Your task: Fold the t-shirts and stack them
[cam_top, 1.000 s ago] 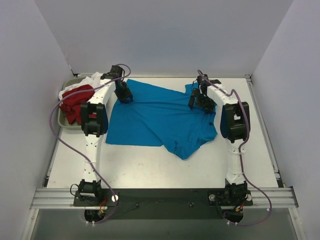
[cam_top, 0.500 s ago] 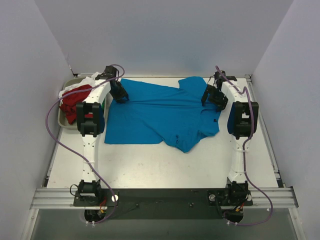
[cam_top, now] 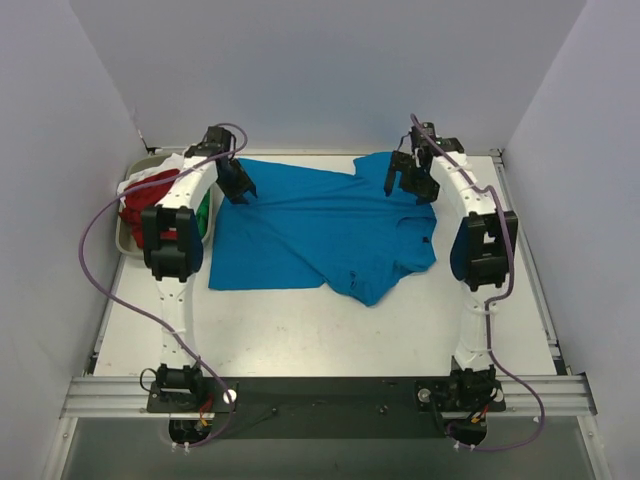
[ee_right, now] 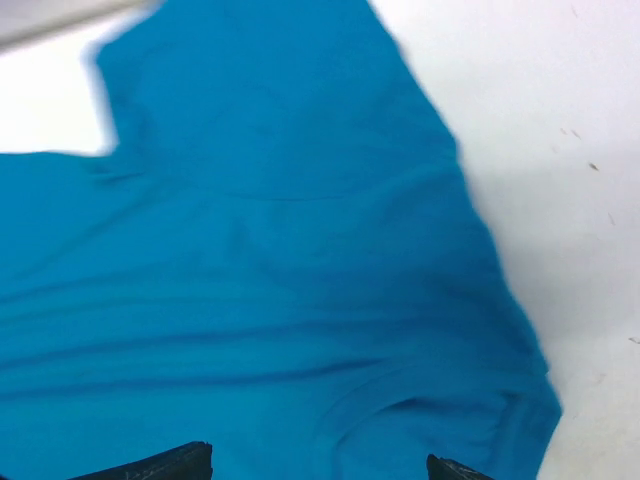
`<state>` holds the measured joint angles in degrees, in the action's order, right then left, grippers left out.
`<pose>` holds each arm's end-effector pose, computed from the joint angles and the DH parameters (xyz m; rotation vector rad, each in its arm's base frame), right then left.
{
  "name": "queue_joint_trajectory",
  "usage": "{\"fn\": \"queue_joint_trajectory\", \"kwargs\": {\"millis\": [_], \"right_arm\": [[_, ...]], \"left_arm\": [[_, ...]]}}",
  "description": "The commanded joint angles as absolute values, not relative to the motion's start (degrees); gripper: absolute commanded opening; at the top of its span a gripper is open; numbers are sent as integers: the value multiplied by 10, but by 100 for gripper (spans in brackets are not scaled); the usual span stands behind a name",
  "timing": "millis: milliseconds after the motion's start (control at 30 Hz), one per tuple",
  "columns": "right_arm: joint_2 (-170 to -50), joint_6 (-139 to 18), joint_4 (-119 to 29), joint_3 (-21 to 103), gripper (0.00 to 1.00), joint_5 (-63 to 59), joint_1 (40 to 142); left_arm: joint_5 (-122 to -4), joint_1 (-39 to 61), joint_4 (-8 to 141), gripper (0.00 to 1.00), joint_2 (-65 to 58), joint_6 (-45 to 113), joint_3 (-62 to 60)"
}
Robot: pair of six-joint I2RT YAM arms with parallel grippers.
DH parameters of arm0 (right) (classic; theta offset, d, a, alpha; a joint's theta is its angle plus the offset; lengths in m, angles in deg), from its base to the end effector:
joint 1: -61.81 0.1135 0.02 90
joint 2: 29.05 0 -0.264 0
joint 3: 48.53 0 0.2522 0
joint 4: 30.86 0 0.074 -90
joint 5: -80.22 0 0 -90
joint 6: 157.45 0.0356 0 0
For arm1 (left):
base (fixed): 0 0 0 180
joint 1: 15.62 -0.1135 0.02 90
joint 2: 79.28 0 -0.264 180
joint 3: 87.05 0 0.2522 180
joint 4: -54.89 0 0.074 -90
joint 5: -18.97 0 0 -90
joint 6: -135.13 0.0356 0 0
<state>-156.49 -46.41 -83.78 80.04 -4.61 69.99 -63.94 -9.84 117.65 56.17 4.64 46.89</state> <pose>0.4948 0.0744 0.2421 0.2410 2.4873 0.3275 0.5047 -0.0555 0.1936 -0.7828 2.6350 -0.4032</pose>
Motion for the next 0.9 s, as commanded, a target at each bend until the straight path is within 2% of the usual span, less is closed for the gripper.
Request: {"fn": "queue_joint_trajectory", "kwargs": {"millis": [0,167,267,333,567,667,700,767,867], "right_arm": [[-1439,-473,-862,784,87,-80,750],[-1331,-451,-859,676,87,-117,816],[-1283,-442,-849,606,87,-142,860],[-1264,-443,-842,577,87,-145,881],[-1269,-442,-815,489,80,-141,932],[-1285,-439,-813,471,72,-145,956],[-1290,-437,-812,465,65,-147,969],[-1303,-435,-807,461,58,-148,977],[-1325,-430,-800,459,56,-151,990]], "left_arm": [[-619,-64,1137,45,419,30,456],[-614,-37,1146,48,311,31,402],[-644,-17,1137,49,235,40,310],[-676,-10,1112,49,193,43,223],[-718,7,1077,50,60,51,50],[-728,13,1060,50,27,46,11],[-730,14,1057,50,24,46,-1],[-732,17,1059,50,19,48,-5],[-735,21,1059,50,14,50,-9]]}}
